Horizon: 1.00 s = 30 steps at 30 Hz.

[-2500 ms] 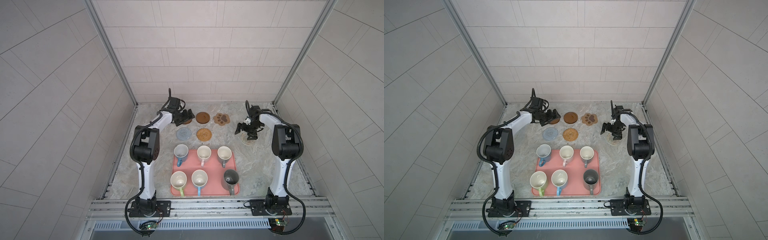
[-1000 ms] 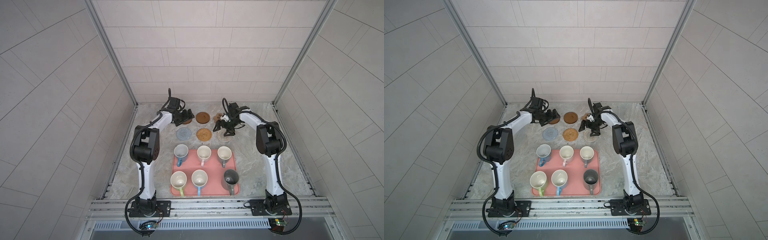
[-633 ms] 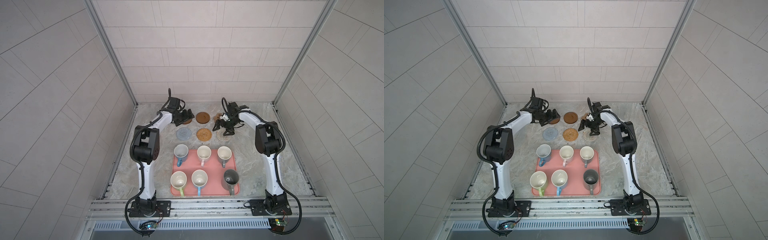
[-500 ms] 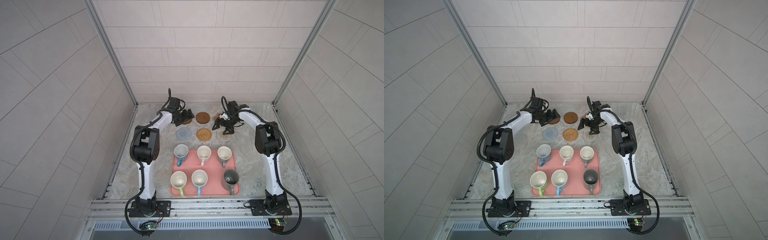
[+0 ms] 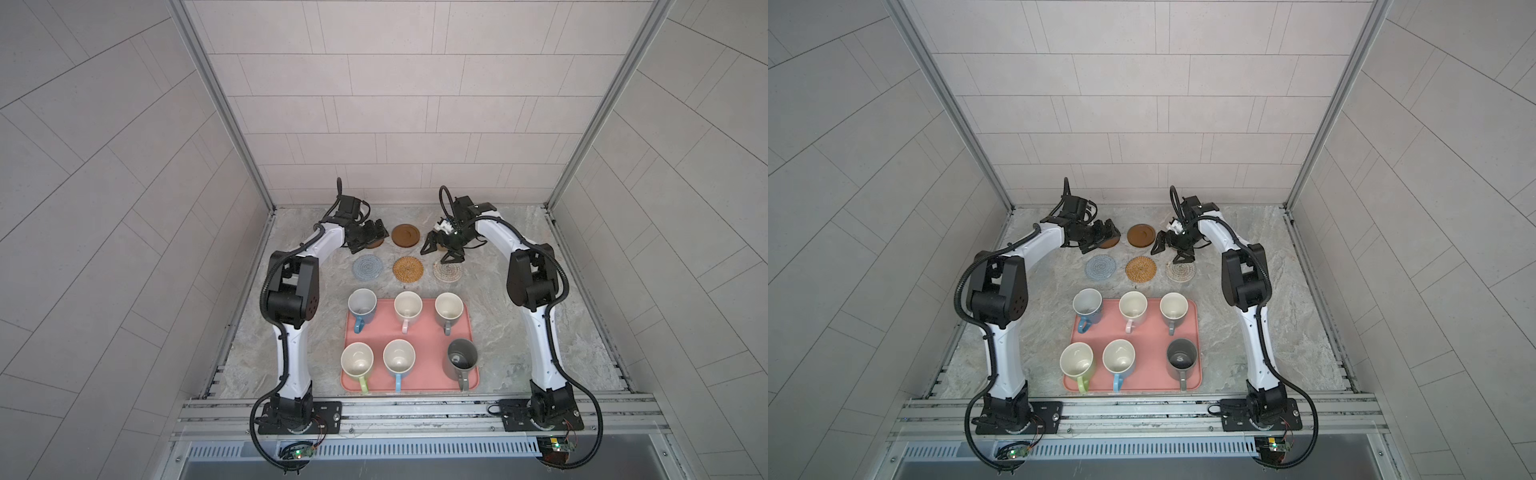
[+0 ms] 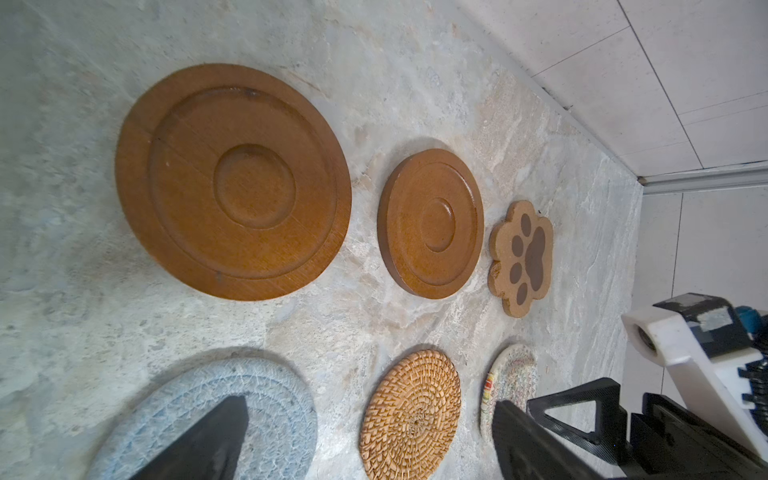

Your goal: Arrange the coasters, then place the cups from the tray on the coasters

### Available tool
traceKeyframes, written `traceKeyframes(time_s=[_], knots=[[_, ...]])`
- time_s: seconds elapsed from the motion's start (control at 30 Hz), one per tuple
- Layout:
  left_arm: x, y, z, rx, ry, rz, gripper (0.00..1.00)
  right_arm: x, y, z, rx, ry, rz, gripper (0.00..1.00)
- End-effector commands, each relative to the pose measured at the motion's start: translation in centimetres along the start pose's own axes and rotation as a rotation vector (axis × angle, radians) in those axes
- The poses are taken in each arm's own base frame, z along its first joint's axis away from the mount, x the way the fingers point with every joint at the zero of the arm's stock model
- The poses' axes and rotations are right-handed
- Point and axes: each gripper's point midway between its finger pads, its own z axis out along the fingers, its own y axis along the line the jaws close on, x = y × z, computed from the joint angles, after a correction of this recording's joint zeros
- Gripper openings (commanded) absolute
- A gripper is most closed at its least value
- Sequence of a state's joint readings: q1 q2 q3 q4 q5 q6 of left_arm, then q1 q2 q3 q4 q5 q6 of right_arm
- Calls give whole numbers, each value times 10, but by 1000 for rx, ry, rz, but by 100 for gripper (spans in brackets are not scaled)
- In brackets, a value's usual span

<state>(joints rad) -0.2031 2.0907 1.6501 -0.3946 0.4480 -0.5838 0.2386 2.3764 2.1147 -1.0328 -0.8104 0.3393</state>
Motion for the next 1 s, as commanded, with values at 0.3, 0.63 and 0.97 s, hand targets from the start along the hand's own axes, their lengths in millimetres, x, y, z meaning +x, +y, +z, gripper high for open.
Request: traceKeyframes(time_s=[0.3, 0.63, 0.97], knots=[[-5, -7, -17, 6, -32, 16, 100, 10, 13, 39, -64, 112, -24, 99], [-5, -8, -17, 10, -32, 17, 100, 19, 12, 57, -78, 160, -18, 99], [-5, -8, -17, 9, -30, 17, 100, 15, 17, 67, -110, 168, -18, 100]])
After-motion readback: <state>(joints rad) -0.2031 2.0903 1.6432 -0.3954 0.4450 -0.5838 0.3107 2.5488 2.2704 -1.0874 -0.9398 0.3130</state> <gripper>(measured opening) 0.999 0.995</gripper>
